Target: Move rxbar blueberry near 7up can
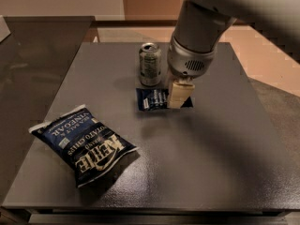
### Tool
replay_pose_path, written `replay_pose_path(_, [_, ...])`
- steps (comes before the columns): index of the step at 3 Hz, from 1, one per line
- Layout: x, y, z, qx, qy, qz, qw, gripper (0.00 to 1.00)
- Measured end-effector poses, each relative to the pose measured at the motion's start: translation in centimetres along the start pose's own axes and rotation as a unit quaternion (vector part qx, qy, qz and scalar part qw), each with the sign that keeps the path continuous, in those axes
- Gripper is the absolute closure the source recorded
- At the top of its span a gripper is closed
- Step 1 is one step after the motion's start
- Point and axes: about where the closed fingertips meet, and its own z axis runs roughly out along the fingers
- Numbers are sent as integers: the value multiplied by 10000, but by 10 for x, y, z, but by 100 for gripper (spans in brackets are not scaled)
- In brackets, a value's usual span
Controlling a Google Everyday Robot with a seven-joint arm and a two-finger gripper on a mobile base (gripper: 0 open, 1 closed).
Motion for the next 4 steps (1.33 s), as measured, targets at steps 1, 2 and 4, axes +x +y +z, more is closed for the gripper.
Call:
replay_pose_path(1, [-1, -30, 4, 153, 45, 179, 9997, 100])
replay_pose_path(2, [3, -54, 10, 242, 92, 298, 9992, 100])
replay_pose_path(4, [18, -83, 19, 311, 151, 380, 9987, 61])
